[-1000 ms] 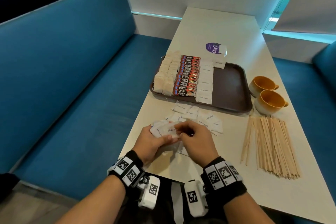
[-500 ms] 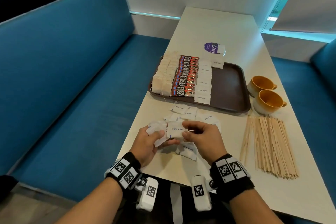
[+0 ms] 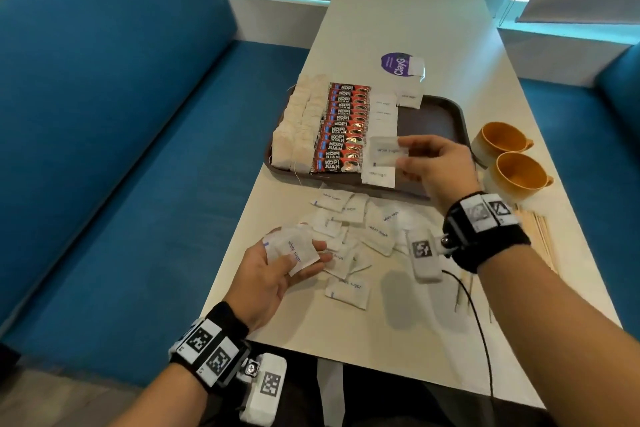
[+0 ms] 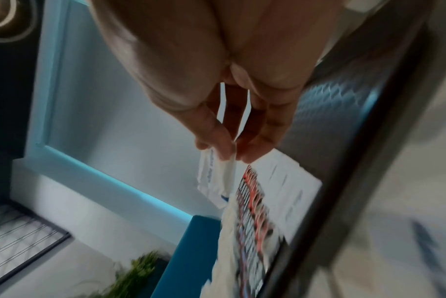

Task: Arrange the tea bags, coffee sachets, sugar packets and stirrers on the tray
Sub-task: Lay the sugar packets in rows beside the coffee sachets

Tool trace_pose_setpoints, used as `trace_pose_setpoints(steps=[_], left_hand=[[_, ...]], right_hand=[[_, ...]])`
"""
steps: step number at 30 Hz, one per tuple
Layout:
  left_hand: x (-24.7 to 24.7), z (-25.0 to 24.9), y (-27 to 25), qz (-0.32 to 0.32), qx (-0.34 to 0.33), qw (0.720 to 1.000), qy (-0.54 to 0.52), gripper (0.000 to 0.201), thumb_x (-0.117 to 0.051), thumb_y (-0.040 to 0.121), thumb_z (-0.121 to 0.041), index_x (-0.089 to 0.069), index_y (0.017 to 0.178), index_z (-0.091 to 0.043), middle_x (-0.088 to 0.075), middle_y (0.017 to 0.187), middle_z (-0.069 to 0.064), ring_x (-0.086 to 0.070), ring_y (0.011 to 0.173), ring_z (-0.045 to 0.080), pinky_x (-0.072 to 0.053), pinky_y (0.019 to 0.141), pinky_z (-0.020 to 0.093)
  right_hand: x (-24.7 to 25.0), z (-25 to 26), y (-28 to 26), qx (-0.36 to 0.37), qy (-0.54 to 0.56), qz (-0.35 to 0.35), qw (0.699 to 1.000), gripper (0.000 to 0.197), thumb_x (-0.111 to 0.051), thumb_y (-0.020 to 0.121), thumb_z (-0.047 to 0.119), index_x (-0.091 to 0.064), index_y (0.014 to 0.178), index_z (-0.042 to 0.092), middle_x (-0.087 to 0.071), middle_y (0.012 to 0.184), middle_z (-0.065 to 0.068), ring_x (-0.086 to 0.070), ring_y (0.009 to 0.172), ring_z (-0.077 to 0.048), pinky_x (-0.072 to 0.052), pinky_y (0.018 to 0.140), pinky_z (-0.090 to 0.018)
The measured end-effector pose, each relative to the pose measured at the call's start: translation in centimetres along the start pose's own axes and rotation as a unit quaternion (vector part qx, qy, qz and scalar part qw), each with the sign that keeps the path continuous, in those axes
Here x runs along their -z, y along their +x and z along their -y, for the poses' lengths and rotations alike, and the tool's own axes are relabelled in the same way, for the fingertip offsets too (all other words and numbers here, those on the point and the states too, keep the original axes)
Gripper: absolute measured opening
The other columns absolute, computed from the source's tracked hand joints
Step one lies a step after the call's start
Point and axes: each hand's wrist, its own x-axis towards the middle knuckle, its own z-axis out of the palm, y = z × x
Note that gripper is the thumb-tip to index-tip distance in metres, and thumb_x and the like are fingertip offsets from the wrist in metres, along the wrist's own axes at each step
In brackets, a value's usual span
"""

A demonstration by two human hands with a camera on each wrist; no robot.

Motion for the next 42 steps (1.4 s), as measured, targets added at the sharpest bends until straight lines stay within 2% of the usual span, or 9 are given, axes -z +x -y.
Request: trace_pose_setpoints(steps=[5,11,19,24,27,31,35,38,42], left_hand=[[-0.5,-0.3,-0.2,-0.018,0.006,1.000,0.022,0.036,-0.049,0.097,0.001,-0.051,0.133,0.007,-0.067,0.120,0.033,-0.067,0.111,0.050,-0.059,0.093,0.047],[-0.4,-0.4,-0.2,-0.018,0.019,0.998,0.050,0.033,-0.051,0.098,-0.002,-0.056,0.130,0.002,-0.070,0.118,0.029,-0.068,0.111,0.047,-0.060,0.089,0.044],[0.2,0.2,0.0,-0.021,0.017,0.999,0.038,0.036,-0.062,0.088,-0.003,-0.060,0.124,0.005,-0.069,0.115,0.034,-0.067,0.110,0.052,-0.061,0.087,0.049],[0.0,0.0,-0.2,-0.028,0.033,0.998,0.040,0.031,-0.077,0.080,-0.012,-0.075,0.111,-0.014,-0.070,0.112,0.033,-0.069,0.106,0.051,-0.062,0.082,0.049],[-0.2,-0.1,-0.2,-0.048,0.037,0.998,0.031,0.033,-0.070,0.076,-0.003,-0.078,0.106,-0.015,-0.072,0.107,0.032,-0.071,0.100,0.051,-0.063,0.077,0.049],[0.1,0.1,0.1,-0.034,0.029,0.998,0.040,0.033,-0.069,0.080,-0.003,-0.076,0.110,-0.014,-0.070,0.111,0.033,-0.069,0.104,0.052,-0.062,0.082,0.050],[0.5,0.5,0.1,-0.033,0.027,0.998,0.049,0.038,-0.080,0.083,-0.009,-0.069,0.120,-0.008,-0.068,0.115,0.033,-0.067,0.110,0.050,-0.061,0.083,0.050],[0.4,0.2,0.1,-0.039,0.037,0.997,0.051,0.043,-0.073,0.084,-0.005,-0.061,0.125,-0.003,-0.072,0.114,0.023,-0.069,0.111,0.043,-0.063,0.082,0.048],[-0.1,0.0,0.1,-0.043,0.028,0.997,0.050,0.040,-0.067,0.087,0.000,-0.059,0.126,-0.002,-0.071,0.118,0.023,-0.070,0.110,0.042,-0.062,0.084,0.048]], right_hand=[[2.0,0.3,7.6,-0.072,0.012,-0.054,0.996,0.023,-0.069,0.088,-0.008,-0.077,0.098,0.012,-0.074,0.108,-0.009,-0.074,0.098,-0.023,-0.062,0.087,-0.033],[2.7,0.1,14.8,-0.093,0.013,-0.101,0.990,0.020,-0.072,0.083,-0.011,-0.077,0.091,0.007,-0.075,0.103,-0.015,-0.075,0.089,-0.029,-0.063,0.072,-0.028],[2.0,-0.3,21.1,-0.109,-0.130,-0.077,0.982,0.021,-0.079,0.081,-0.003,-0.079,0.093,0.015,-0.074,0.094,-0.004,-0.074,0.090,-0.020,-0.062,0.084,-0.030],[1.8,-0.8,23.2,-0.117,-0.219,-0.099,0.964,0.020,-0.081,0.081,0.002,-0.080,0.087,0.021,-0.072,0.091,0.000,-0.070,0.087,-0.018,-0.059,0.086,-0.030],[1.8,-1.1,23.6,-0.111,-0.258,-0.106,0.954,0.017,-0.081,0.082,0.007,-0.080,0.091,0.021,-0.070,0.091,0.004,-0.063,0.081,-0.013,-0.054,0.082,-0.029],[2.1,-1.1,23.6,-0.106,-0.280,-0.114,0.947,0.018,-0.083,0.081,0.009,-0.079,0.096,0.017,-0.071,0.104,0.001,-0.068,0.097,-0.021,-0.057,0.093,-0.036],[2.4,-0.7,22.3,-0.089,-0.279,-0.097,0.951,0.017,-0.080,0.082,0.010,-0.076,0.095,0.019,-0.073,0.109,0.001,-0.070,0.101,-0.020,-0.059,0.091,-0.037],[1.7,0.2,19.5,-0.064,-0.230,-0.105,0.966,0.016,-0.079,0.082,0.010,-0.074,0.082,0.025,-0.074,0.100,0.001,-0.070,0.096,-0.019,-0.061,0.088,-0.039],[-0.6,2.4,11.5,-0.007,-0.189,-0.049,0.981,0.012,-0.077,0.086,0.011,-0.075,0.089,0.023,-0.073,0.094,0.003,-0.066,0.083,-0.011,-0.060,0.083,-0.034]])
